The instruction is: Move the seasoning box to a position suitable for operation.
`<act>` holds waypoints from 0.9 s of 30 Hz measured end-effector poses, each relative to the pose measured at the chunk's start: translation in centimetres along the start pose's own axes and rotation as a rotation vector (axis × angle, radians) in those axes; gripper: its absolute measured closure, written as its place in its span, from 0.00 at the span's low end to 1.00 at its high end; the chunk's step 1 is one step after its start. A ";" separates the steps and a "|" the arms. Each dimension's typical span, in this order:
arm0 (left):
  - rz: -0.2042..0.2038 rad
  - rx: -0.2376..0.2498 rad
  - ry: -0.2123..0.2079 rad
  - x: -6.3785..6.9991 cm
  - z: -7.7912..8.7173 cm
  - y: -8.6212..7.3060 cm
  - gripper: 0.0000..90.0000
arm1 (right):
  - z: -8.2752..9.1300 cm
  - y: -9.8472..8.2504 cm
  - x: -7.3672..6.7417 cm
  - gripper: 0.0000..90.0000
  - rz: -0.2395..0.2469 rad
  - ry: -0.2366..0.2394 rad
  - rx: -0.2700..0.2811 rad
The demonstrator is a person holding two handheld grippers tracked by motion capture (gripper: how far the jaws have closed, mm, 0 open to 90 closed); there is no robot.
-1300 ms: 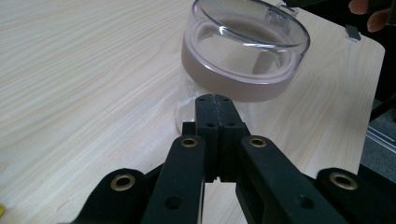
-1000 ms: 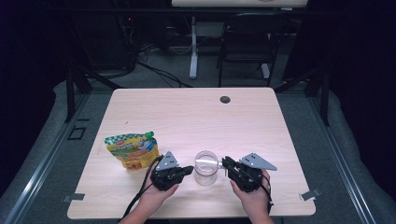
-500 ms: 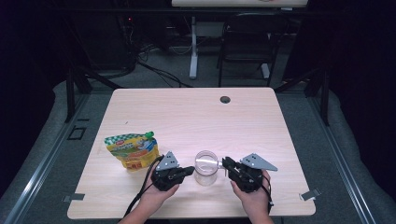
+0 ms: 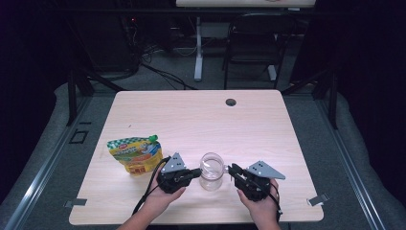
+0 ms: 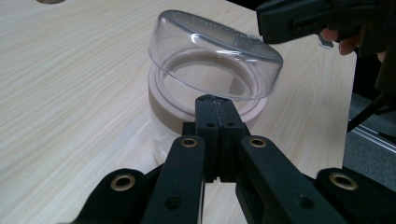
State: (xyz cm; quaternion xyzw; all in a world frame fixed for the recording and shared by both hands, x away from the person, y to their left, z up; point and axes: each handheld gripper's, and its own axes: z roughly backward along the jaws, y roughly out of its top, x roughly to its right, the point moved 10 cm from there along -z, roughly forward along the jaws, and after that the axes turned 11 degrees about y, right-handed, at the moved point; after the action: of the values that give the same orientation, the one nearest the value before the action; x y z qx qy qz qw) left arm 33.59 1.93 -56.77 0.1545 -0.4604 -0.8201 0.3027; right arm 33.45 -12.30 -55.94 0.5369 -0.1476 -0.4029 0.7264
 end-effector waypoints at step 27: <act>-0.011 0.028 0.004 0.6 0.7 1.8 1.00 | -1.3 -0.8 -3.2 0.48 0.263 -0.027 -0.082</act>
State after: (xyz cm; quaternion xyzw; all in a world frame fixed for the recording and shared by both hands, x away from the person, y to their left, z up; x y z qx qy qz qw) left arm 33.39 1.31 -54.90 0.1630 -0.4705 -0.8148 0.2970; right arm 31.88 -9.14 -56.45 0.4774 -0.2101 -0.3173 0.7920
